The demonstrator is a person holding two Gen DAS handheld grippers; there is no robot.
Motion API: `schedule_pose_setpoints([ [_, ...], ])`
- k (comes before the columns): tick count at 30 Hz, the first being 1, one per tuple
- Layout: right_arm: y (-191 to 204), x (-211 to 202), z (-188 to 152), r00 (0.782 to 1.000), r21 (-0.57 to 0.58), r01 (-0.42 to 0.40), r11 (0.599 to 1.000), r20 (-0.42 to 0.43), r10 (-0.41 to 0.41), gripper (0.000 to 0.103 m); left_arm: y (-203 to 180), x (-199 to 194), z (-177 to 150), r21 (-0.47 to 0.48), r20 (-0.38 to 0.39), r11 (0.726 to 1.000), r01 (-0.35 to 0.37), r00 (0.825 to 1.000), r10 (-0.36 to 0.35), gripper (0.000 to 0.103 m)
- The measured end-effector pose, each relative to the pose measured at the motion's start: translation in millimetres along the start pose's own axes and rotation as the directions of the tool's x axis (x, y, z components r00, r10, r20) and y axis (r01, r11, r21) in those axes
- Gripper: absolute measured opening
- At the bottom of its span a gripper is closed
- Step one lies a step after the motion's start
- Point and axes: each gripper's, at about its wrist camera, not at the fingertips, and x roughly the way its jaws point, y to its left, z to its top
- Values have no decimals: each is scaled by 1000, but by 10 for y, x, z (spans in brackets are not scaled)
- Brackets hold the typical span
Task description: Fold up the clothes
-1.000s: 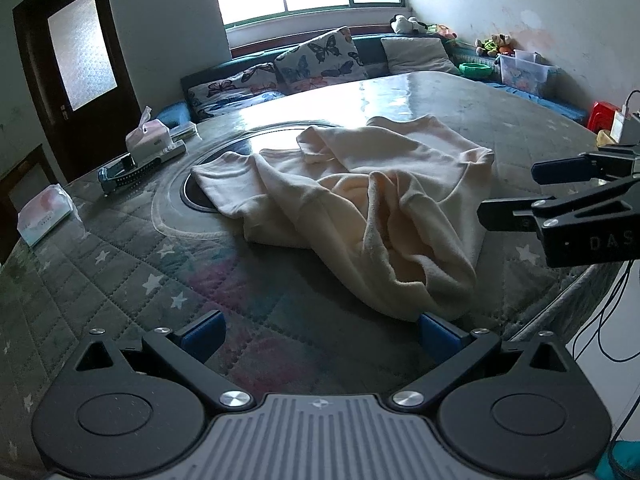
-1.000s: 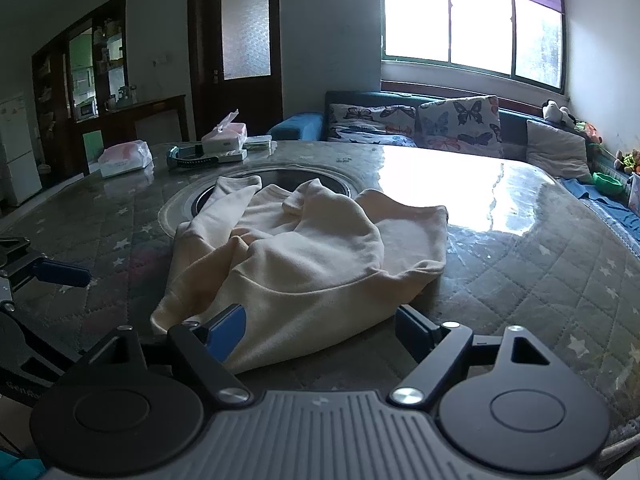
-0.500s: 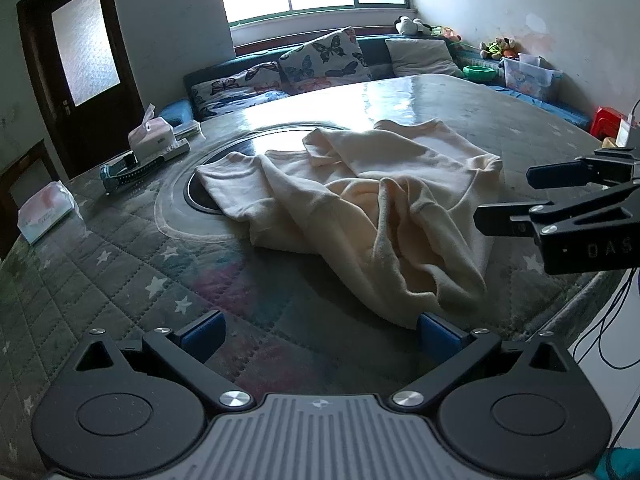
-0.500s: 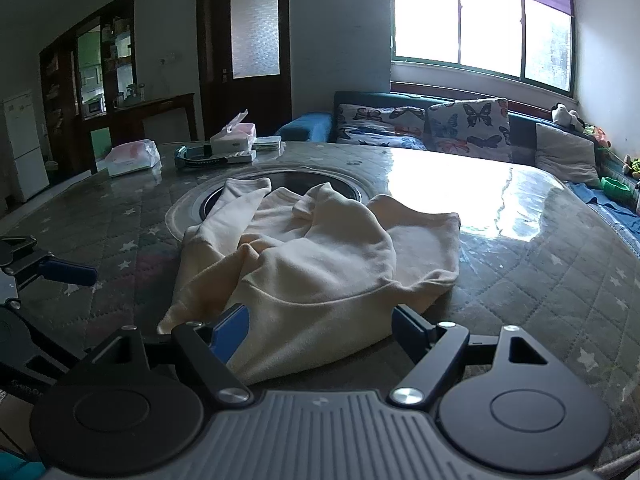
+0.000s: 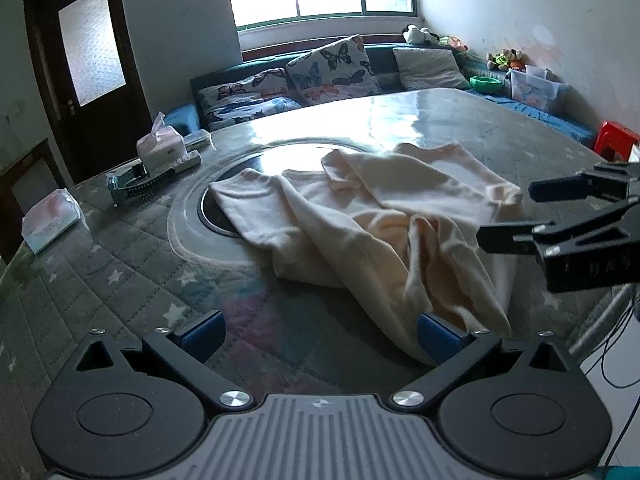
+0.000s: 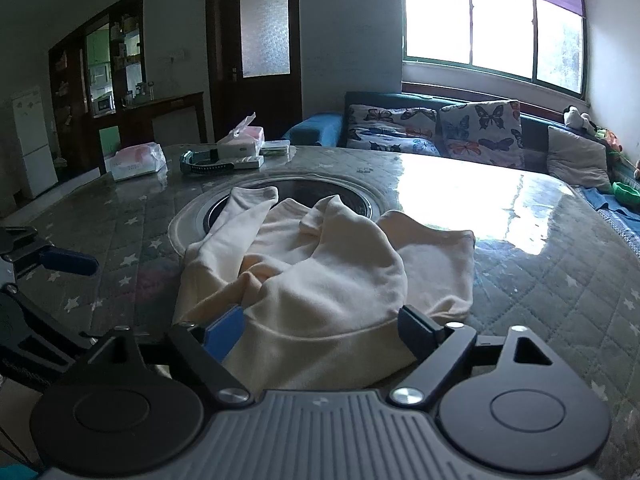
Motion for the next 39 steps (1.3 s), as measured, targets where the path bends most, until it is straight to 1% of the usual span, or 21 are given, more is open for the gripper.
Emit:
schedule_pose_setpoints([
  [4, -27, 95, 66, 1000, -8, -2, 1000, -12, 2, 87, 70, 24, 118, -6, 16, 1000, -9, 1000, 9, 103],
  [7, -55, 175, 127, 1000, -11, -3, 1000, -20, 3, 87, 155, 91, 234, -28, 22, 999, -21, 1000, 22, 103],
  [11, -102, 281, 210, 1000, -11, 0, 1000, -28, -1, 87, 248, 233, 377, -57, 22, 998, -33, 999, 35, 103],
  [16, -175, 488, 331, 999, -17, 9, 1000, -48, -10, 84, 308, 442, 543, -56, 24, 997, -45, 999, 46, 102],
  [23, -296, 812, 525, 997, -23, 1, 1000, -76, -2, 77, 313, 745, 796, -26, 29, 999, -39, 999, 40, 92],
  [26, -319, 958, 608, 996, -31, -11, 999, -86, 8, 75, 329, 927, 888, -28, 5, 999, -35, 999, 35, 87],
  [27, -327, 1011, 639, 996, -34, -16, 999, -92, 13, 72, 339, 985, 912, -28, -4, 999, -32, 999, 32, 85],
  [29, -343, 1112, 701, 995, -41, -20, 999, -95, 16, 70, 358, 1102, 954, -29, -21, 999, -24, 999, 24, 85],
  [32, -360, 1274, 797, 995, -53, -22, 998, -99, 16, 67, 383, 1279, 1003, -30, -47, 999, -16, 999, 14, 82],
  [34, -357, 1386, 843, 994, -61, -29, 998, -112, 22, 62, 397, 1384, 1014, -26, -66, 1000, -18, 998, 16, 77],
  [36, -354, 1498, 887, 992, -69, -38, 997, -125, 29, 59, 413, 1479, 1014, -19, -86, 1000, -24, 996, 23, 67],
  [37, -342, 1555, 900, 991, -77, -40, 996, -133, 30, 58, 427, 1515, 1006, -20, -93, 1000, -23, 995, 21, 64],
  [38, -328, 1612, 910, 990, -85, -42, 995, -141, 30, 57, 446, 1549, 997, -24, -102, 999, -22, 995, 20, 58],
  [39, -314, 1674, 914, 988, -94, -45, 995, -150, 31, 54, 470, 1578, 982, -31, -113, 999, -19, 993, 16, 51],
])
